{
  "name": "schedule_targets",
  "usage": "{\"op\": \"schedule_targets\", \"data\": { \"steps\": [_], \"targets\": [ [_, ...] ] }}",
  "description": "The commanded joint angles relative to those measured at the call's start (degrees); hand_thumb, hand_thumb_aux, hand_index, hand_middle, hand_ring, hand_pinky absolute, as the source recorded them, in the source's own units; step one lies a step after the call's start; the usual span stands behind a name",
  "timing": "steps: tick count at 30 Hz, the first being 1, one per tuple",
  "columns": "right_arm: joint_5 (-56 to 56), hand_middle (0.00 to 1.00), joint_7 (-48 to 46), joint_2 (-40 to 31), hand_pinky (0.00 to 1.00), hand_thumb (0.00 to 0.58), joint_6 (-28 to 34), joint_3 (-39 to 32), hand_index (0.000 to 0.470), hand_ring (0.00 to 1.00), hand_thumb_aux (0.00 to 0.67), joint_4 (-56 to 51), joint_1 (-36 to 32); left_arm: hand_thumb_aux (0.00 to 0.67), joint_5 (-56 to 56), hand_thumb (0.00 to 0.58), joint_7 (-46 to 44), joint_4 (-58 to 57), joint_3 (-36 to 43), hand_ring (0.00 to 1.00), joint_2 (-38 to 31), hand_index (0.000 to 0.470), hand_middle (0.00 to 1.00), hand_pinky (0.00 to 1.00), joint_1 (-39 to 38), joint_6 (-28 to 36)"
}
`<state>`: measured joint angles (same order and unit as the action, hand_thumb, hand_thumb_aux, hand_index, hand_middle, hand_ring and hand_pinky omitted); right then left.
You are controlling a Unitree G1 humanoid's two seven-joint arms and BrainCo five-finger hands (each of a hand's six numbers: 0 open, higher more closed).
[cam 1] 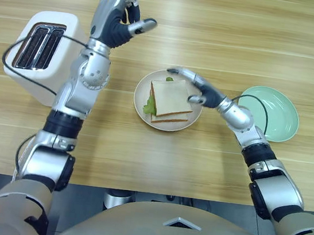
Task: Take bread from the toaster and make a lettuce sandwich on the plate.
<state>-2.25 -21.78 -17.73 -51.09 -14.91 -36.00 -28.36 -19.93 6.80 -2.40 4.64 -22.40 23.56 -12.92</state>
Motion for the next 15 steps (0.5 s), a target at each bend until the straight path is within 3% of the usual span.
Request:
{"op": "schedule_targets", "data": {
  "steps": [1,2,3,4,10,15],
  "targets": [
    [8.1,0.0,-3.2,0.7,0.0,0.0,3.4,3.3,0.0,0.0,0.0,4.1,3.0,0.0,6.2,0.0,-3.4,5.7,-4.1,0.0,0.7,0.0,0.0,0.0,-3.5,1.2],
    [8.8,0.53,-3.6,1.0,0.53,0.23,4.0,3.9,0.103,0.53,0.15,4.5,3.6,0.473,6.7,0.53,-3.9,7.0,-4.6,0.13,0.9,0.325,0.13,0.13,-4.7,1.4],
    [9.4,1.0,-4.1,1.2,1.0,0.541,4.4,4.2,0.341,1.0,0.497,4.7,4.2,0.67,7.5,0.58,-4.6,8.1,-4.8,0.78,1.2,0.46,0.78,0.78,-6.0,1.4],
    [10.2,1.0,-4.9,1.4,1.0,0.58,4.9,4.5,0.46,1.0,0.67,5.1,4.8,0.67,8.6,0.58,-5.5,9.1,-5.0,1.0,1.6,0.46,1.0,1.0,-7.3,1.5],
    [15.7,1.0,-9.6,0.7,1.0,0.58,9.4,6.6,0.46,1.0,0.67,10.9,9.1,0.67,11.7,0.58,-10.8,15.3,-5.2,1.0,1.8,0.46,1.0,1.0,-14.6,1.8],
    [18.3,1.0,-16.3,-2.7,1.0,0.58,15.3,5.7,0.46,1.0,0.67,17.3,13.9,0.67,13.7,0.58,-18.4,19.4,-4.6,1.0,-1.8,0.46,1.0,1.0,-19.1,3.7]
  ]
}}
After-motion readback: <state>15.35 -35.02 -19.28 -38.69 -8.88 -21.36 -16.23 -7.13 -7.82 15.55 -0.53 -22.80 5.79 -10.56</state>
